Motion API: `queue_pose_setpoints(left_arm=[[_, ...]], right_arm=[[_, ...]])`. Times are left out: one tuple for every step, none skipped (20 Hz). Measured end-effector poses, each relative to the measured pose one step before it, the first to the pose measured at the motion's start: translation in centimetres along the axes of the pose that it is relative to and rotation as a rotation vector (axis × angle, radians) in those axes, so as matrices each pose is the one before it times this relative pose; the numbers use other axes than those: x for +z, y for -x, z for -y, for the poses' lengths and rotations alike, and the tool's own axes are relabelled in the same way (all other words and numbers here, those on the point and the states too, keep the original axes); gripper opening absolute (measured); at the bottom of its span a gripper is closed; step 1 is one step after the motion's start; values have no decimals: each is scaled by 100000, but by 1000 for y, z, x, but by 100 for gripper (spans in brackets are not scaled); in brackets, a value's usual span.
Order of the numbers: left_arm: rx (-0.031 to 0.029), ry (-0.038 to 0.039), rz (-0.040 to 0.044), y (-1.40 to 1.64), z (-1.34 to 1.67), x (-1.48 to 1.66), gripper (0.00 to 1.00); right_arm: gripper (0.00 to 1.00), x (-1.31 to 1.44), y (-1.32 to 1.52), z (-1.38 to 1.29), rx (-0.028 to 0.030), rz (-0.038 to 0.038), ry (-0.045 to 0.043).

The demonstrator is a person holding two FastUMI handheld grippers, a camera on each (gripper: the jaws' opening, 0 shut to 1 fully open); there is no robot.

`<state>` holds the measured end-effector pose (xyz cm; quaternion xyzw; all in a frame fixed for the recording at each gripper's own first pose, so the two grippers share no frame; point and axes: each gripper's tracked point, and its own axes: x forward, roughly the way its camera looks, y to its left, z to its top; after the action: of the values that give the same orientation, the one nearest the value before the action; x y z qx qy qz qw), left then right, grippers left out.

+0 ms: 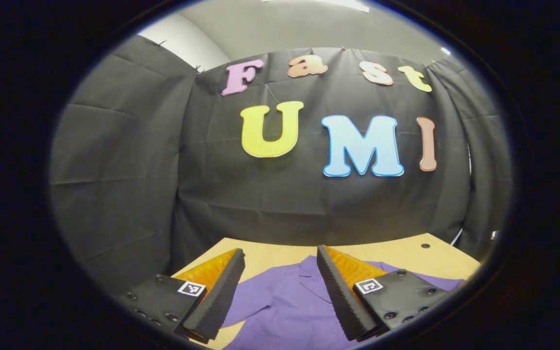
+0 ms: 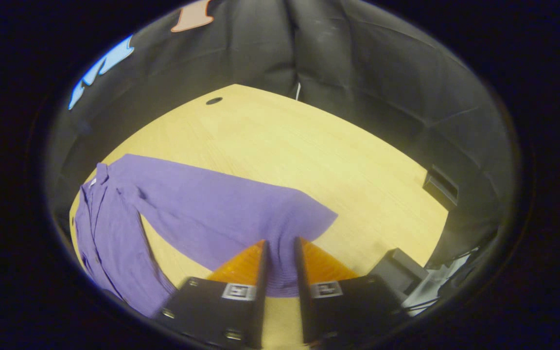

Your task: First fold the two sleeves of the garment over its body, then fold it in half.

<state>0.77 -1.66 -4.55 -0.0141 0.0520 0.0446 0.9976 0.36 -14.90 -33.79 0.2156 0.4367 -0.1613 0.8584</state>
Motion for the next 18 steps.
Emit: queue_pose_setpoints(left_arm=[[570,103,-46,14,-372,-43,96],[582,137,130,90,-320,-24,96],[379,226,133,141,-155,29,96],[54,80,-68,8,-129,-83,96],[187,-202,62,124,-91,48,96],[346,-329,201,45,-154,37,96],[195,-150,306,101,-17,90,96],[175,-174,156,49,-4,59,96],[162,-235,92,110,-70,10,96],[128,-181,203,41,-4,16,96],[6,-118,251,42,0,169,96],[-56,-54,184,5,40,3,96],[-98,49,53,-46,-26,-50,96],[26,157,10,5,44,-26,96],[-51,386,-24,-89,-76,-87,96],[81,392,-136,-31,-56,-105,96],[127,347,-54,59,-162,-60,96],[207,214,-140,-11,-154,-55,96]], right_arm=[[5,184,-9,-31,883,-210,-2171],[8,75,-128,-56,1654,-560,-2042],[8,129,-36,7,1447,-228,-212],[8,450,272,12,2031,1681,2],[7,-120,-85,-496,3643,532,-159],[4,-159,201,-75,1498,-88,-372],[4,-22,191,32,317,202,-456],[4,146,283,-236,1126,494,-994],[4,10,-142,-79,1245,805,-1395],[4,331,198,-308,2124,1147,-1705],[4,334,589,-417,2355,986,-1078],[4,518,668,-617,2508,1435,-893],[4,575,429,-1114,2432,955,-995],[4,739,312,-1008,2921,1247,-1504],[4,823,307,-1123,3161,1302,-1510],[4,735,238,-938,2780,1246,-685],[4,666,229,-1063,2780,1509,-134],[4,692,149,-1405,2949,1203,543]])
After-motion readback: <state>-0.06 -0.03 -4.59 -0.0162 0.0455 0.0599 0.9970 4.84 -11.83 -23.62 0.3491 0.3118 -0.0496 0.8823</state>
